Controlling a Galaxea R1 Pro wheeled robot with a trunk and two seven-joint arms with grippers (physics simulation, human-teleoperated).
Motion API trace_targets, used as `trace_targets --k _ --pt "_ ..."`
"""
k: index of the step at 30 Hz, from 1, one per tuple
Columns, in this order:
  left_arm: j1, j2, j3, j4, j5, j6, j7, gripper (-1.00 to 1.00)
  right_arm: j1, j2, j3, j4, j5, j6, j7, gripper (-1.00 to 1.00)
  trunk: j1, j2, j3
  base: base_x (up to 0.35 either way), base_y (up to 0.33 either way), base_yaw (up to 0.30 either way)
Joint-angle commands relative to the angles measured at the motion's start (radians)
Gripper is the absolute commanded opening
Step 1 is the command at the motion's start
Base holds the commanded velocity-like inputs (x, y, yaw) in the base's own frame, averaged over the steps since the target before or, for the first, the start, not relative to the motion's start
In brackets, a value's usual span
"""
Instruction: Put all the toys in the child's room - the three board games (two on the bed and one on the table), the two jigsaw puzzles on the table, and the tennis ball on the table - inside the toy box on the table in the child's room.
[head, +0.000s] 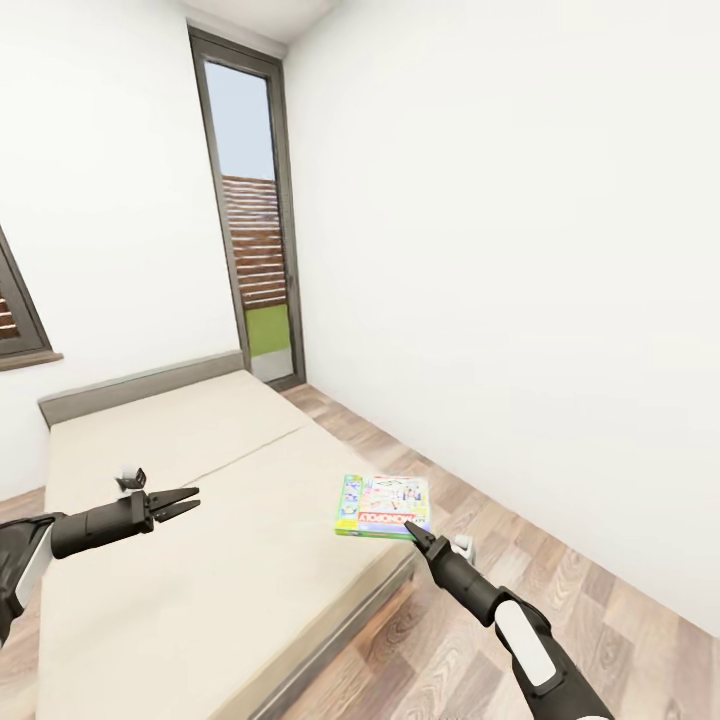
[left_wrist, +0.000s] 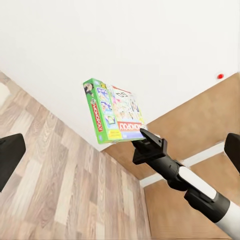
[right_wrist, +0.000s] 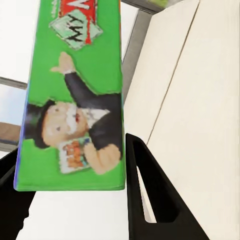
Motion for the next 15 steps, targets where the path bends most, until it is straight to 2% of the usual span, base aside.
trace_targets --k 1,15 --pt "0.0 0.0 0.0 0.0 0.001 0.011 -0.003 1.0 -0.001 0.001 -0.004 0.0 -0.008 0.009 0.001 -1.0 0.0 -0.001 -0.001 0.0 0.0 -0.262" --pt "0.0 0.0 0.0 0.0 0.0 0.002 -0.003 1.0 -0.001 0.001 -0.004 0.0 -0.008 0.009 -0.002 -1.0 0.0 -0.001 0.008 0.0 0.0 -0.262"
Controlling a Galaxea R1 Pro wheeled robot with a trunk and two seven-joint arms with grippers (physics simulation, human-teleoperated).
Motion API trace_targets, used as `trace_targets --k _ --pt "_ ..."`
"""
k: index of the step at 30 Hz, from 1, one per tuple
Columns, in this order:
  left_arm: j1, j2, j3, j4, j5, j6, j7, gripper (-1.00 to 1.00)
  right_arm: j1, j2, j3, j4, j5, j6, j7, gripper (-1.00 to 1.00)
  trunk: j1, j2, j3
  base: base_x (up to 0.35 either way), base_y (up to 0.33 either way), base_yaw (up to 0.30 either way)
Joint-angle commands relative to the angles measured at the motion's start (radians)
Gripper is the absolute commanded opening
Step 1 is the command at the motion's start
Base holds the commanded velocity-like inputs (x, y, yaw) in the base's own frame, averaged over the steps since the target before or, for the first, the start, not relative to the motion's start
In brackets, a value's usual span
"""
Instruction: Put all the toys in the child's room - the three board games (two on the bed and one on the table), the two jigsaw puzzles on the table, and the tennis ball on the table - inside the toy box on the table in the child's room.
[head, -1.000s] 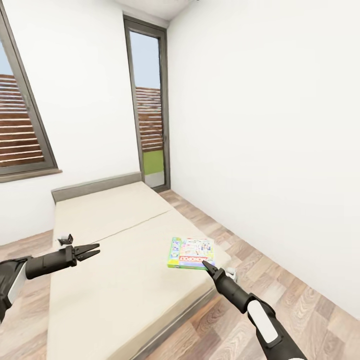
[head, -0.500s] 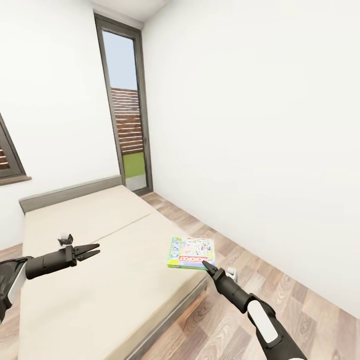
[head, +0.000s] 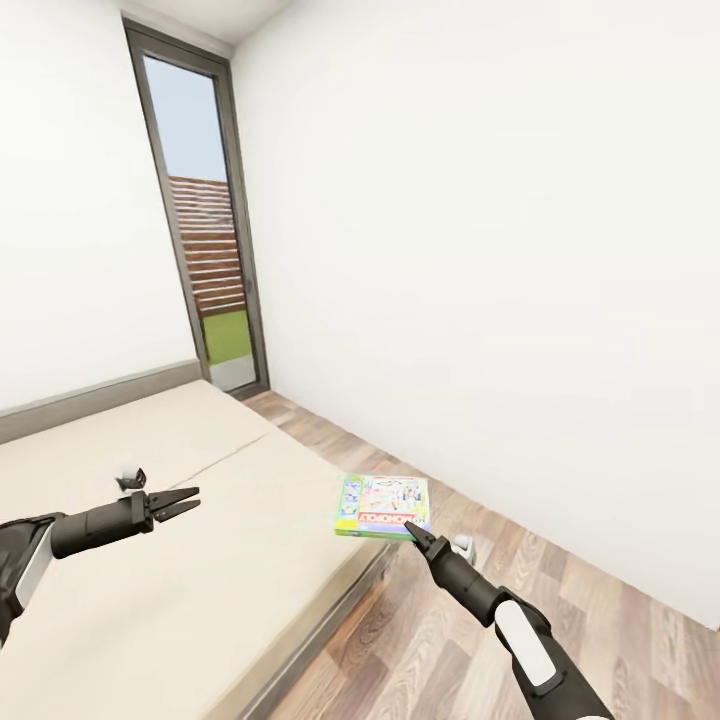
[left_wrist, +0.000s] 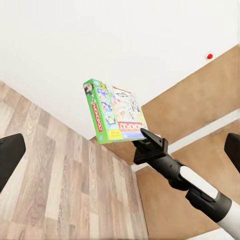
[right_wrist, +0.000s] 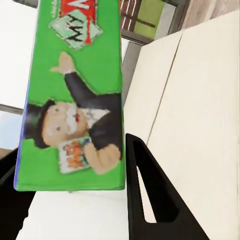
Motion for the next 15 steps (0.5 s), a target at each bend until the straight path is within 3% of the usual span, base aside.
trace_targets --k 1,15 --pt "0.0 0.0 0.0 0.0 0.001 0.01 -0.003 1.0 -0.001 0.001 -0.004 0.0 -0.008 0.009 0.001 -1.0 0.0 -0.001 -0.001 0.0 0.0 -0.262" --pt "0.0 0.001 0.001 0.0 0.001 0.01 -0.004 1.0 -0.001 0.002 -0.004 0.0 -0.008 0.008 0.0 -1.0 0.0 -0.001 0.008 0.0 0.0 -0.262"
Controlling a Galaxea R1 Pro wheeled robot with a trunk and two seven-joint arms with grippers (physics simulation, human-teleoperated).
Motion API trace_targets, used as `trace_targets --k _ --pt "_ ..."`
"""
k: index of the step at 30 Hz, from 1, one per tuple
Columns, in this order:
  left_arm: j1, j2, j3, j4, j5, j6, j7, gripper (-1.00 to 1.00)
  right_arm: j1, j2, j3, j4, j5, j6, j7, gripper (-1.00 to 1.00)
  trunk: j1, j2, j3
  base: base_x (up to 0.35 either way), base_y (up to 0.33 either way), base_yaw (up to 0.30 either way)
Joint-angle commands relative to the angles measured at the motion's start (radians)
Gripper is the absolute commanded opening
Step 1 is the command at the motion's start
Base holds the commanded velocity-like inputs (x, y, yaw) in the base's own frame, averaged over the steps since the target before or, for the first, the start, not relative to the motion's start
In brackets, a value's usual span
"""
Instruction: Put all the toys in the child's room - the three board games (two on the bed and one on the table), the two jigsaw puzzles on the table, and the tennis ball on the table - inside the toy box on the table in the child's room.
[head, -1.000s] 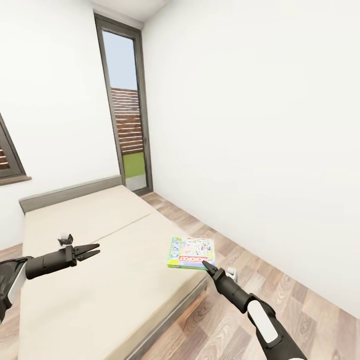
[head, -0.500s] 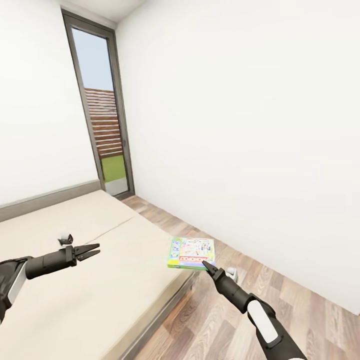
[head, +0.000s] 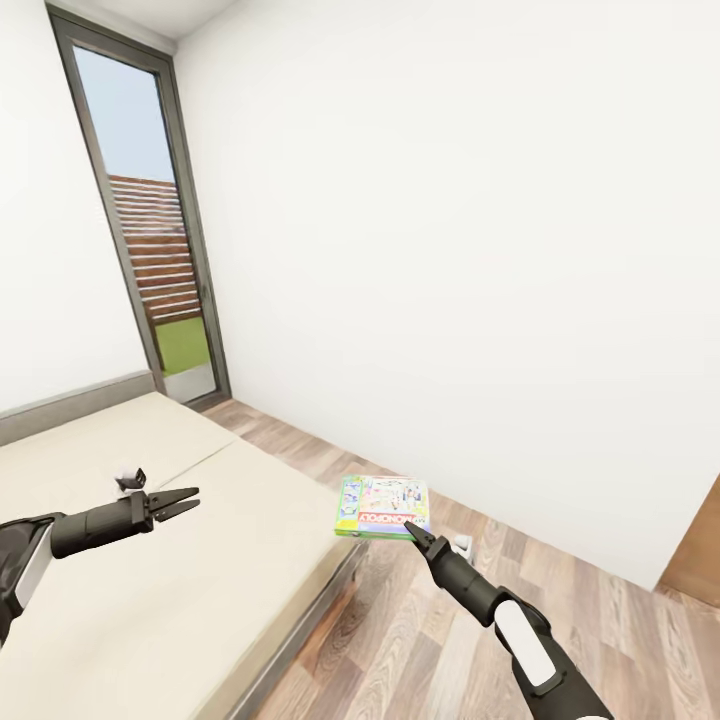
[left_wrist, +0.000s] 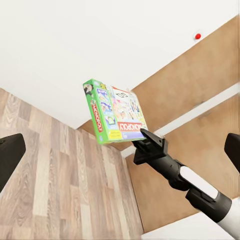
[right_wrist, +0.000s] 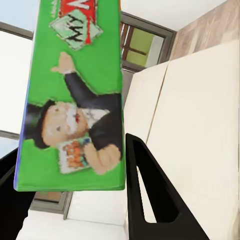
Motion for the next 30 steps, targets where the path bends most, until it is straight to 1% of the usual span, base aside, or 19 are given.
trace_targets --k 1,30 --pt "0.0 0.001 0.0 0.0 0.001 0.011 -0.003 1.0 -0.001 0.002 -0.004 0.0 -0.008 0.009 0.001 -1.0 0.0 -0.001 -0.001 0.0 0.0 -0.262" --pt "0.0 0.0 -0.001 0.0 0.002 0.01 -0.003 1.0 -0.001 0.0 -0.004 0.002 -0.008 0.009 0.001 -1.0 0.0 -0.001 0.016 0.0 0.0 -0.262"
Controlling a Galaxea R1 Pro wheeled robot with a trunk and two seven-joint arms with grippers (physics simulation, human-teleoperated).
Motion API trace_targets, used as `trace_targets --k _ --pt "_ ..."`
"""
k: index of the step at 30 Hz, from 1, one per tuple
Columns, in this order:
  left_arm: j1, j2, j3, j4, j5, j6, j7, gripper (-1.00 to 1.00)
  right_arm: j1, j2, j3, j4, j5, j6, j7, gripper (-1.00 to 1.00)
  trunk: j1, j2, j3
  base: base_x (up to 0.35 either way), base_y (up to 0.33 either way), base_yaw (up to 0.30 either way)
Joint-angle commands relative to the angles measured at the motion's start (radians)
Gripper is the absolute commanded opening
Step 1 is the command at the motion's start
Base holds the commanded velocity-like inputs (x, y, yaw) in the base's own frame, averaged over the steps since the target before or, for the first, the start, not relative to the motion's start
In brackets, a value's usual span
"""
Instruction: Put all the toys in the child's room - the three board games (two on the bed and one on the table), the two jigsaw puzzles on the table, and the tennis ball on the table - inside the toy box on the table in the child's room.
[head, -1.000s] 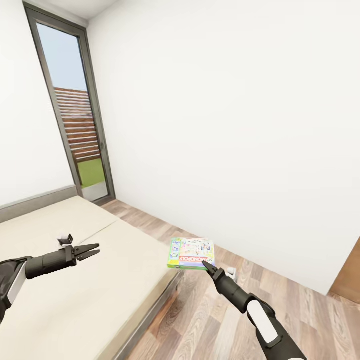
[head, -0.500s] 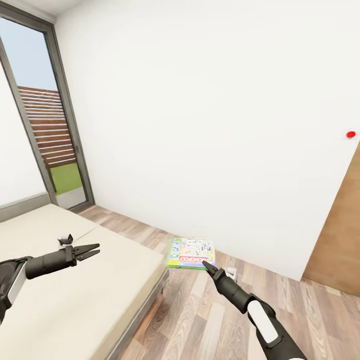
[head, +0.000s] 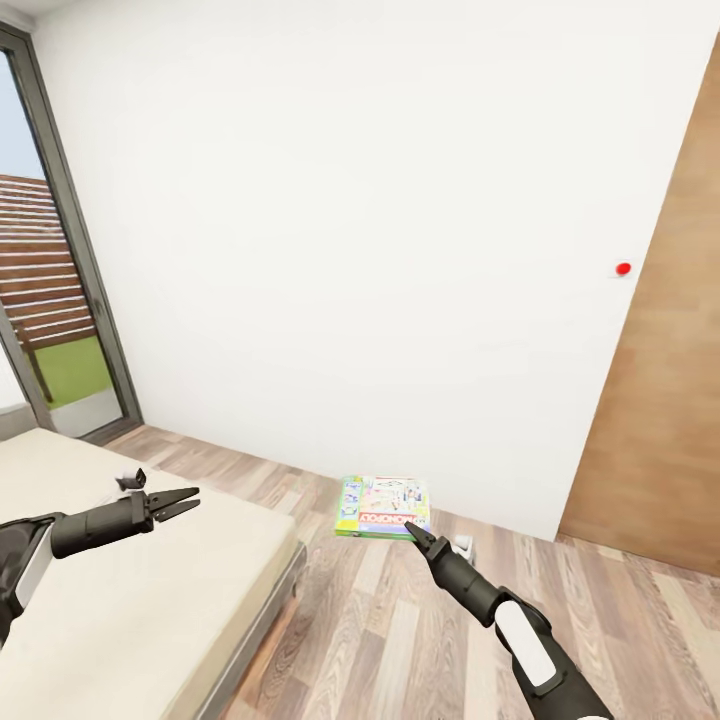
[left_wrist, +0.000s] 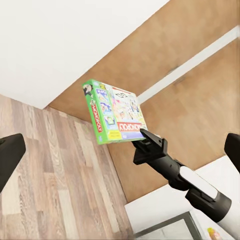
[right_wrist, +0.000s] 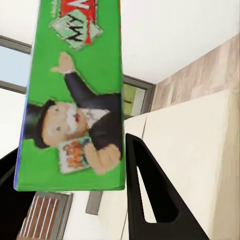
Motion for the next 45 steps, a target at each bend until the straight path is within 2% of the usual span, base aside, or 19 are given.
trace_targets --k 1,45 --pt "0.0 0.0 0.0 0.0 0.001 0.011 -0.003 1.0 -0.001 0.001 -0.004 0.0 -0.008 0.009 0.001 -1.0 0.0 -0.001 -0.001 0.0 0.0 -0.262" --pt "0.0 0.001 0.001 0.0 -0.001 -0.006 -0.005 1.0 -0.001 0.003 -0.006 0.002 -0.008 0.009 0.001 -1.0 0.0 -0.001 0.025 0.0 0.0 -0.262"
